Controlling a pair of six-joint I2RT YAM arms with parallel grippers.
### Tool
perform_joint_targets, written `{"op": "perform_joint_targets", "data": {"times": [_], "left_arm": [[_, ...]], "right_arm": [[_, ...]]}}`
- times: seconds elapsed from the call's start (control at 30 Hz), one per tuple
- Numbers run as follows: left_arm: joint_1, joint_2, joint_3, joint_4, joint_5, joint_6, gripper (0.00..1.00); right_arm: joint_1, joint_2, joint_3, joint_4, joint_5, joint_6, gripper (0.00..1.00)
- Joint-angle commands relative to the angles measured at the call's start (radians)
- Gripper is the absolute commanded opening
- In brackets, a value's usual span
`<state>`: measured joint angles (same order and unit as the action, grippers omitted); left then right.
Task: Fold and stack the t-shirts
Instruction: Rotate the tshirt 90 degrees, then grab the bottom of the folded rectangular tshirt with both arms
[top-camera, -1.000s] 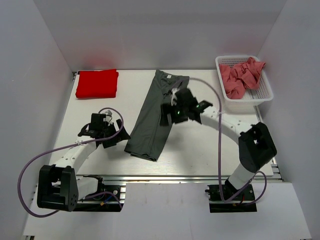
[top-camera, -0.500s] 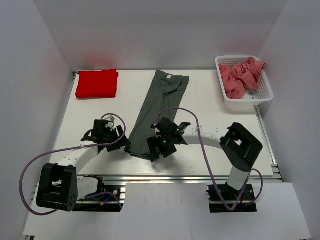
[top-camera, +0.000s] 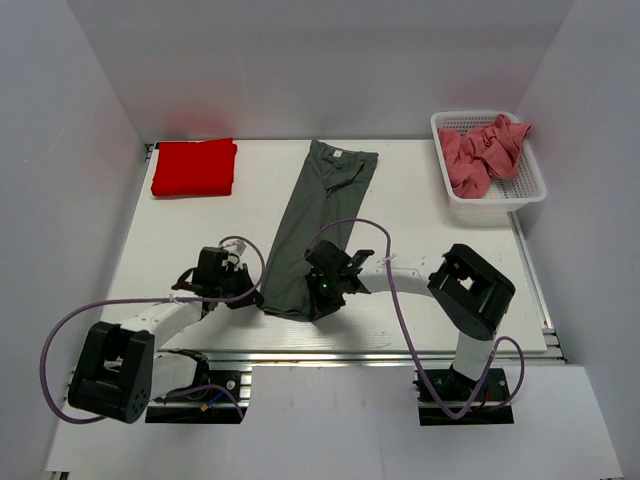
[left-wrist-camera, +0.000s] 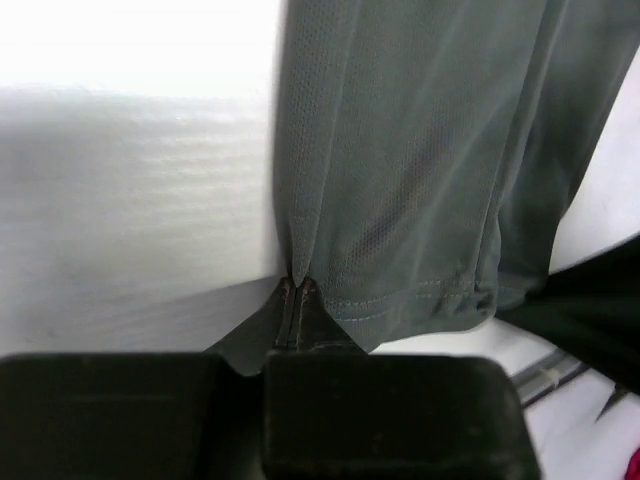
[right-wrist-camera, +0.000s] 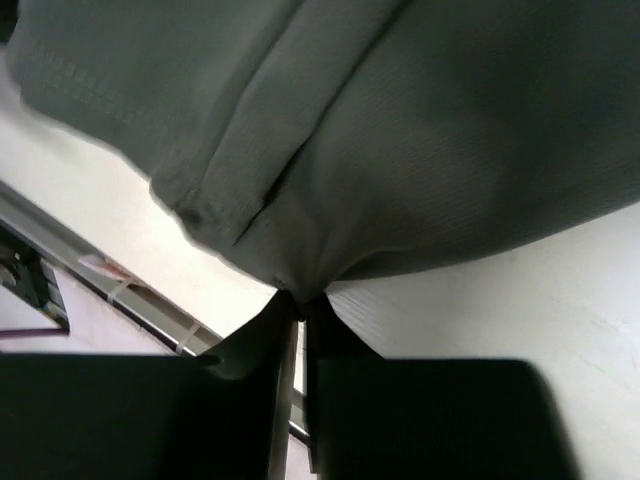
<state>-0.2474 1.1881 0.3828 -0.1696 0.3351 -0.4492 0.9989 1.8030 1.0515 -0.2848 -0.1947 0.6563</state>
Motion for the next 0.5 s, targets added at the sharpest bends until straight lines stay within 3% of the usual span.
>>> {"op": "perform_joint_targets", "data": {"times": [0.0, 0.03, 0.27, 0.47], "left_arm": [[-0.033, -0.034, -0.047, -0.057, 0.041, -0.011, 0.0], [-0.047, -0.05, -0.056, -0.057, 0.053, -0.025, 0.0], [-0.099, -0.231, -0.093, -0.113, 0.136, -0.066, 0.0], [-0.148, -0.226, -0.085, -0.084, 0.242, -0.045, 0.0]], "right_arm": [[0.003, -0.045, -0.028, 0.001, 0.063, 0.042, 0.05], [0.003, -0.056, -0.056, -0.002, 0.078, 0.042, 0.0], [0.001, -0.203, -0.142, -0.088, 0.107, 0.0, 0.0], [0.0, -0.286, -0.174, -0.094, 0.106, -0.04, 0.0]]}}
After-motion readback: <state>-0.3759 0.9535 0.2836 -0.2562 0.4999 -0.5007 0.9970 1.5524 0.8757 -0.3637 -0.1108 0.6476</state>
